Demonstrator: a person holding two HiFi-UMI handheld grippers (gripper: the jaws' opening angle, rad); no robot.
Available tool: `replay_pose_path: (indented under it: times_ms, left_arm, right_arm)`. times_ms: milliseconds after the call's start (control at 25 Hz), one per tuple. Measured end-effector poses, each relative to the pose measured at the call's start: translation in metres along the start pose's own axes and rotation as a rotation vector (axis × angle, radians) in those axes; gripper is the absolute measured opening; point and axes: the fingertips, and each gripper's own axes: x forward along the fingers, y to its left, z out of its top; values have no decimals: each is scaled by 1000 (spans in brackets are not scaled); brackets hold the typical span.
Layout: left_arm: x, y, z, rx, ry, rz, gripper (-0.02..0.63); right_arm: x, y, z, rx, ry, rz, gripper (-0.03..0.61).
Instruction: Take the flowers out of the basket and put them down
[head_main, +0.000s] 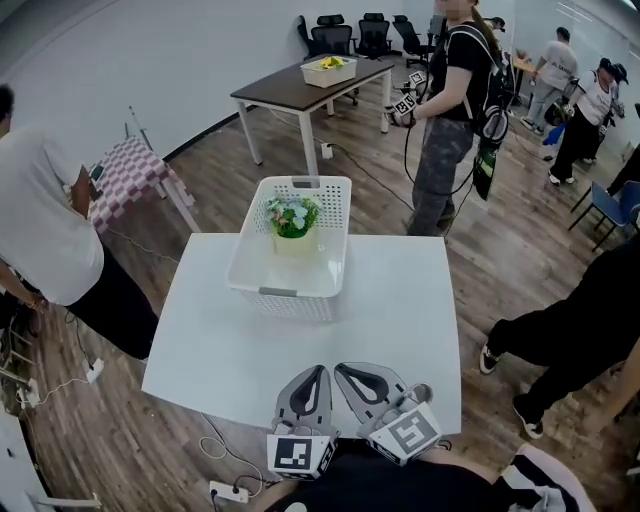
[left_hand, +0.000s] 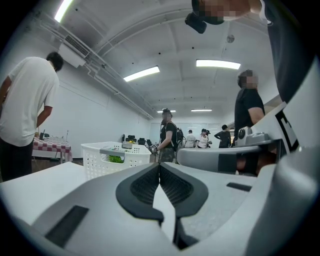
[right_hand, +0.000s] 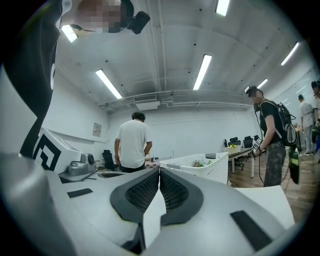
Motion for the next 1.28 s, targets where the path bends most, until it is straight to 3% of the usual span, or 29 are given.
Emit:
replay_pose_path:
  times_ms: [520,800,1280]
  left_arm:
    - [21,32,3,-18,17,-13,6]
    - [23,50,-3,-30,76,-8,6]
    - [11,85,-6,-51,62,52,6]
  right_arm:
    - [39,-27,2,-63,37,-23,20]
    - [62,-40,28,-188,26,0,20]
    - [110,-59,65,-411,104,72,20]
